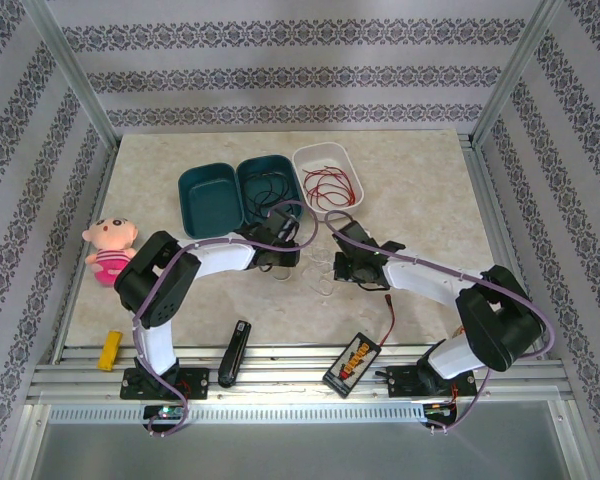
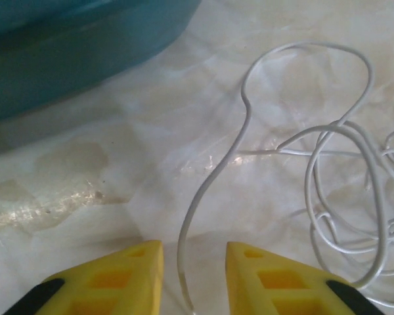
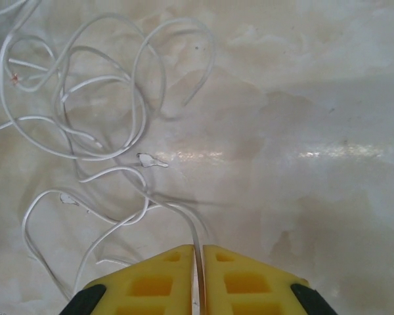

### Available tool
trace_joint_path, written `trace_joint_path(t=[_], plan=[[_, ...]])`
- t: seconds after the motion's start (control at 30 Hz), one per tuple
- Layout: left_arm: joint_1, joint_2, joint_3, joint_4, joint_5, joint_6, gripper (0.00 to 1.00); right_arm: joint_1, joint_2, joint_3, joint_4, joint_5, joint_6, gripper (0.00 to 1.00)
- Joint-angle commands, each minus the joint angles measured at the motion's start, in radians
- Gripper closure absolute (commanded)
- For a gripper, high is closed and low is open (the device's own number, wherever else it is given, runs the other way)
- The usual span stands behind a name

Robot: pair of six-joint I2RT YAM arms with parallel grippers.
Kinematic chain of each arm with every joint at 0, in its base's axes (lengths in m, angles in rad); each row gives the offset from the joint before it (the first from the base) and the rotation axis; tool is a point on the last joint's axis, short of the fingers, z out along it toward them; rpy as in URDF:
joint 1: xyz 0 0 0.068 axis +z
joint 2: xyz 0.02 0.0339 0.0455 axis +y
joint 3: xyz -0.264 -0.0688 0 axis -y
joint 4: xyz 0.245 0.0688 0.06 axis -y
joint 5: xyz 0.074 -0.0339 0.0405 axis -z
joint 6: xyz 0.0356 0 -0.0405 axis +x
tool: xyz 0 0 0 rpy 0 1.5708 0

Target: Untangle the cables

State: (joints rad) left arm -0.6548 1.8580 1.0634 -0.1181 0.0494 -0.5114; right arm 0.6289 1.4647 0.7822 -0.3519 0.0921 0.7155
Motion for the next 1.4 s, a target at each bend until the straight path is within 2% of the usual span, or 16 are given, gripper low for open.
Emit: trace_joint_path(t=[0.0,0.1,0.17,0.27,0.43,0.5,0.6,0.63,0.67,0.73,1.03,1.1,1.27,1.37], plan=[[-0.020,0.025,0.027,0.008,-0.006,0.020,0.77,-0.017,-0.044,-0.011,-0.037,0.043,-0.007,0.87],[-0.024,0.026,0.033,-0.006,-0.017,0.022,0.92,-0.029,-0.072,-0.018,-0.051,0.059,-0.013,0.88],[-0.026,0.010,0.034,-0.025,-0.033,0.028,1.00,-0.038,-0.089,-0.025,-0.057,0.065,-0.020,0.94],[-0.032,-0.040,0.026,-0.050,-0.055,0.041,1.00,-0.053,-0.108,-0.029,-0.072,0.071,-0.024,0.99],[-0.034,-0.170,-0.005,-0.089,-0.091,0.069,1.00,-0.076,-0.132,-0.031,-0.098,0.080,-0.031,1.00],[-0.034,-0.221,-0.013,-0.103,-0.100,0.089,1.00,-0.077,-0.140,-0.036,-0.083,0.056,-0.031,0.94],[-0.034,-0.275,-0.018,-0.120,-0.099,0.108,1.00,-0.064,-0.136,-0.034,-0.055,0.017,-0.017,0.69],[-0.034,-0.283,-0.015,-0.127,-0.097,0.113,1.00,-0.057,-0.129,-0.031,-0.049,0.008,-0.007,0.62],[-0.034,-0.288,-0.010,-0.135,-0.093,0.118,1.00,-0.052,-0.118,-0.030,-0.041,-0.004,0.004,0.60],[-0.034,-0.292,0.001,-0.150,-0.084,0.126,1.00,-0.042,-0.092,-0.031,-0.012,-0.038,0.020,0.57],[-0.034,-0.313,0.023,-0.159,-0.071,0.137,1.00,-0.005,0.050,-0.007,0.047,-0.115,0.041,0.56],[-0.034,-0.326,0.026,-0.161,-0.075,0.144,1.00,-0.003,0.075,0.001,0.048,-0.123,0.041,0.60],[-0.034,-0.384,0.056,-0.210,-0.158,0.203,1.00,-0.010,0.079,0.010,0.013,-0.082,0.029,0.86],[-0.034,-0.453,0.078,-0.226,-0.220,0.250,1.00,-0.030,0.048,0.002,-0.009,-0.060,0.017,0.96]])
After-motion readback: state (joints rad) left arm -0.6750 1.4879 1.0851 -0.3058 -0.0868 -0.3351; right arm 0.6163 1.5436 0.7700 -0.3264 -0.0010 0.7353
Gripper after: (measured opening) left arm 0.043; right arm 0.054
